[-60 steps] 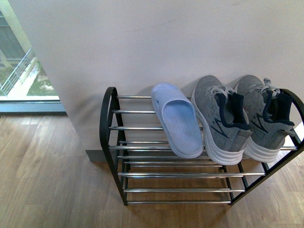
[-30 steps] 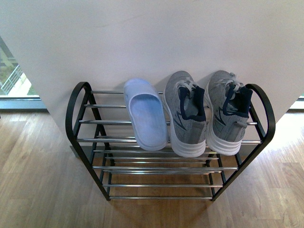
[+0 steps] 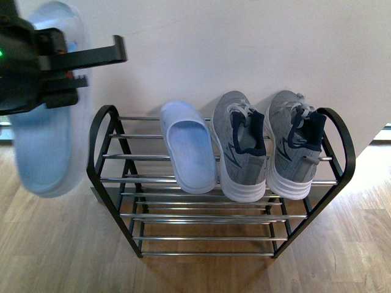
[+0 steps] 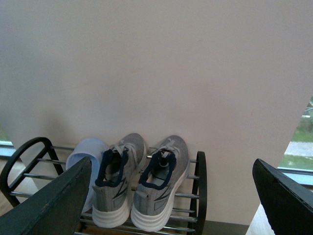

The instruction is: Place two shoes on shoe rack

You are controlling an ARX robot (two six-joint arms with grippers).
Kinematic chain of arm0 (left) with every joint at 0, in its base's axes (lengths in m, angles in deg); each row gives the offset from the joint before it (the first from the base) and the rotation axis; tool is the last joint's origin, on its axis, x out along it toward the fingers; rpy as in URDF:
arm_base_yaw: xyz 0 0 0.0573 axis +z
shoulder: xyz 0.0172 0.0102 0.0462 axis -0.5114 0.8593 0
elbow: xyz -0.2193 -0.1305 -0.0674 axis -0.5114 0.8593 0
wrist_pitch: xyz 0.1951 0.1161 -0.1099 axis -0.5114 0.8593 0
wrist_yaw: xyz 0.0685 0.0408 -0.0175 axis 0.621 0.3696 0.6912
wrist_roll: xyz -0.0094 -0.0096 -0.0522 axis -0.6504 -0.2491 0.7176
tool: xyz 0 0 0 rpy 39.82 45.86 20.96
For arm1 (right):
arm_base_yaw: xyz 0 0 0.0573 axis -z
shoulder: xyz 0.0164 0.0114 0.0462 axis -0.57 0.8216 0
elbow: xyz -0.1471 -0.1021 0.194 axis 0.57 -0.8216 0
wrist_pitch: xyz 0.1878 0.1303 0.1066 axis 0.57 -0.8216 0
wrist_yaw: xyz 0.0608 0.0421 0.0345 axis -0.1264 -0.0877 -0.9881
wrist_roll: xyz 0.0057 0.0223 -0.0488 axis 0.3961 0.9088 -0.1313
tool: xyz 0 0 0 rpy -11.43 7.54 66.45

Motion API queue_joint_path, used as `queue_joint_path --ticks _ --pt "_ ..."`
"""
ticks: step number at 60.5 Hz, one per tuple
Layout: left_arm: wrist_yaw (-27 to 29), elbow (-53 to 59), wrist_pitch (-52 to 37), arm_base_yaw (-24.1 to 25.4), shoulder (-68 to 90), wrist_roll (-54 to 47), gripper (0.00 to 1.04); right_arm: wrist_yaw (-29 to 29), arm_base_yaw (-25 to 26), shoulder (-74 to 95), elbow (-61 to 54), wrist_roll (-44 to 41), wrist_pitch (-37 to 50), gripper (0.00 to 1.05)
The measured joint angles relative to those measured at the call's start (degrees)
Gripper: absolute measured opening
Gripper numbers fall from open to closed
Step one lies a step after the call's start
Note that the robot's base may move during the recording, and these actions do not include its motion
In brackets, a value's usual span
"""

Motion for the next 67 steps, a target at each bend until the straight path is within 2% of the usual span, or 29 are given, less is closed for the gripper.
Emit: queue_joint_path --ticks 17,35,49,67 --pt "-4.3 -15.1 4.4 -1.0 16.2 2.5 0.02 0.0 0.0 0.0 0.0 0.0 0.0 0.95" --pt "-5.4 -27.6 10.3 2.7 31.5 3.5 0.02 0.0 0.0 0.0 0.0 0.0 0.0 0.95" --pt "-6.8 -31.7 11.1 3.1 36.0 3.2 0.02 0.0 0.0 0.0 0.0 0.0 0.0 0.95" --pt "-8.6 -34.2 11.5 0.8 37.3 2.3 0.02 0.0 0.0 0.0 0.0 0.0 0.0 0.95"
